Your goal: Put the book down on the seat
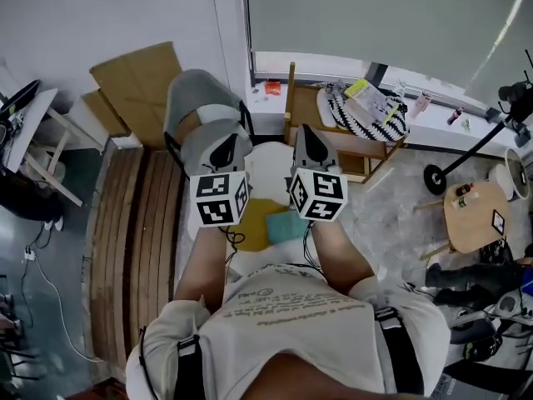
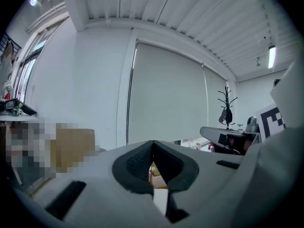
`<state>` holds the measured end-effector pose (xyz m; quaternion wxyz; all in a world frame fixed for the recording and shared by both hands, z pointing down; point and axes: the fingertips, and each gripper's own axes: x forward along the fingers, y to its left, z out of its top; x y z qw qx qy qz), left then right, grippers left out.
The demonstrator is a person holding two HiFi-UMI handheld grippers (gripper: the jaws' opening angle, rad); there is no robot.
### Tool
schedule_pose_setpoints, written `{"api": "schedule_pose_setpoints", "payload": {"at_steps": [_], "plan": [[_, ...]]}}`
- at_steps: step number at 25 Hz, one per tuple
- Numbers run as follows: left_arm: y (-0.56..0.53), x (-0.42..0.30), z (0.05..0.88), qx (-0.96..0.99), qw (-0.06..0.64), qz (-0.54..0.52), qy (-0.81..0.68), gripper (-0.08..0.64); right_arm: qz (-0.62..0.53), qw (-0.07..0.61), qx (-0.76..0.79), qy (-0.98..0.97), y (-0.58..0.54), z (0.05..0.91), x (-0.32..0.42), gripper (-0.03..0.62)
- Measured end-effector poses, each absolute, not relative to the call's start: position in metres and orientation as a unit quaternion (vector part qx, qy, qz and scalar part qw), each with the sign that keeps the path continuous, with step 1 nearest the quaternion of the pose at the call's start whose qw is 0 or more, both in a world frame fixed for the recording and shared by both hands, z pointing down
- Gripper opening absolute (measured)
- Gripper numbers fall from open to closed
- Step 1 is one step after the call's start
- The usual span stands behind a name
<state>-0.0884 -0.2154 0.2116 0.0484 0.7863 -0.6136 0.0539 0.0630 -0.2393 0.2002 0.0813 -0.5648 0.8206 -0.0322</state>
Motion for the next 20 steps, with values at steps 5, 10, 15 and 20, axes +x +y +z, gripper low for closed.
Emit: {"api": "schedule_pose_setpoints", "payload": {"at_steps": [5, 10, 15, 20], "plan": [[-0.207, -0.079, 0.222, 0.789, 0.056, 0.062, -0.608, 0.018, -0.035, 0.076, -0.569, 0.818, -0.230, 0.204, 0.072, 0.026], [-0.204, -0.071, 0.227, 0.793, 0.062, 0.063, -0.603, 0.018, -0.041, 0.077, -0.569, 0.818, -0.223, 0.208, 0.079, 0.026], [-0.203, -0.063, 0.230, 0.797, 0.062, 0.066, -0.597, 0.018, -0.036, 0.070, -0.575, 0.815, -0.218, 0.213, 0.086, 0.026], [-0.208, -0.060, 0.230, 0.800, 0.061, 0.063, -0.593, 0.018, -0.026, 0.066, -0.581, 0.811, -0.221, 0.213, 0.088, 0.026]]}}
